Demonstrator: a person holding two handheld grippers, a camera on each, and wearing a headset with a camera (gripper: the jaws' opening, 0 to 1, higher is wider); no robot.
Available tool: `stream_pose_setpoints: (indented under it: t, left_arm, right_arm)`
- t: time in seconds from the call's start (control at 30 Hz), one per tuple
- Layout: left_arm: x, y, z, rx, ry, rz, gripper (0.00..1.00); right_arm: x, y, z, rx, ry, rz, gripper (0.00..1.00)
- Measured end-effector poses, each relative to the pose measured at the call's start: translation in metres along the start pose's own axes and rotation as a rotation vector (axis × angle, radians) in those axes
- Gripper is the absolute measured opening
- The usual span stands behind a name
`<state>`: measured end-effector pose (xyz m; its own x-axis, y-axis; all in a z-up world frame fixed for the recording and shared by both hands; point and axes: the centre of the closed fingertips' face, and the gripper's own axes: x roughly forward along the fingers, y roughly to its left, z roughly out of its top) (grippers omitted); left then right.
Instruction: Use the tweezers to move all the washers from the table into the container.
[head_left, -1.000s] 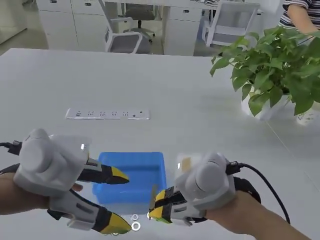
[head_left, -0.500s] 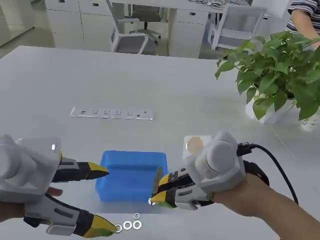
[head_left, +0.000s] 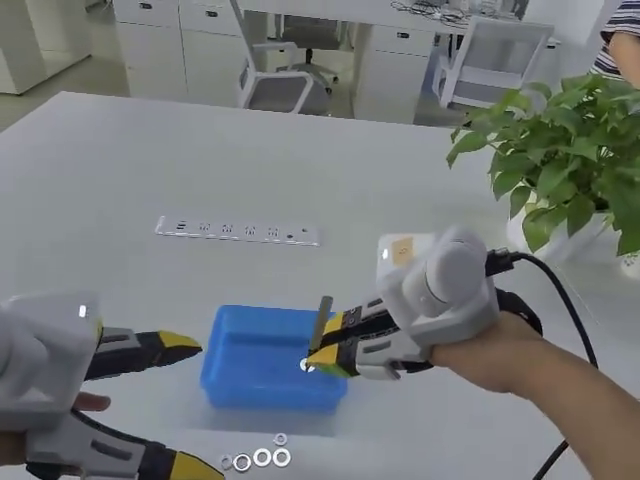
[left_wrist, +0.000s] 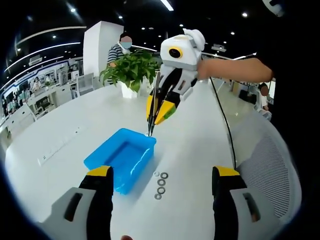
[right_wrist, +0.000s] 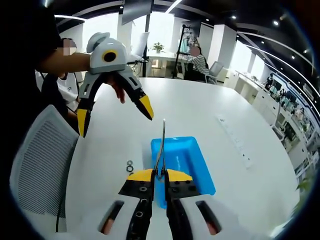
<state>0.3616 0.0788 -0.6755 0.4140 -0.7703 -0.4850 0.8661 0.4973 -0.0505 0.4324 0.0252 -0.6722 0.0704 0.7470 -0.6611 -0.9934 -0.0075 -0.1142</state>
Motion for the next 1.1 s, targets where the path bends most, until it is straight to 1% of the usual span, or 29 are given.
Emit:
stream_pose_setpoints:
  t: [0.13,0.27,0.4,0.53,0.67,0.83,1.1]
  left_arm:
    - [-0.003,0.000,-0.001,-0.015,-0.009,0.022,0.92]
    - [-0.005,-0.001,-0.003,-0.024,-0.015,0.030,0.96]
    - [-0.007,-0.002,-0.003,-0.034,-0.021,0.043,0.99]
    - [-0.009,-0.001,-0.003,-0.047,-0.030,0.054,0.99]
    - [-0.009,-0.001,-0.003,-0.049,-0.041,0.065,0.99]
    - [-0.009,-0.001,-0.005,-0.055,-0.039,0.071,0.99]
    - [-0.012,0.004,-0.004,-0.063,-0.050,0.079,0.99]
  right_arm:
    - [0.002,-0.011,0.003,-0.012,-0.007,-0.009,0.08]
    - [0.005,-0.021,0.004,-0.015,-0.018,-0.018,0.09]
    - [0.011,-0.027,0.002,-0.023,-0.017,-0.021,0.09]
    - [0.017,-0.031,-0.002,-0.017,-0.018,-0.012,0.09]
    - [0.025,-0.036,-0.009,-0.016,-0.004,-0.005,0.09]
    - [0.036,-0.040,-0.019,-0.010,0.010,0.008,0.09]
    - [0.051,-0.041,-0.034,-0.019,0.019,0.035,0.09]
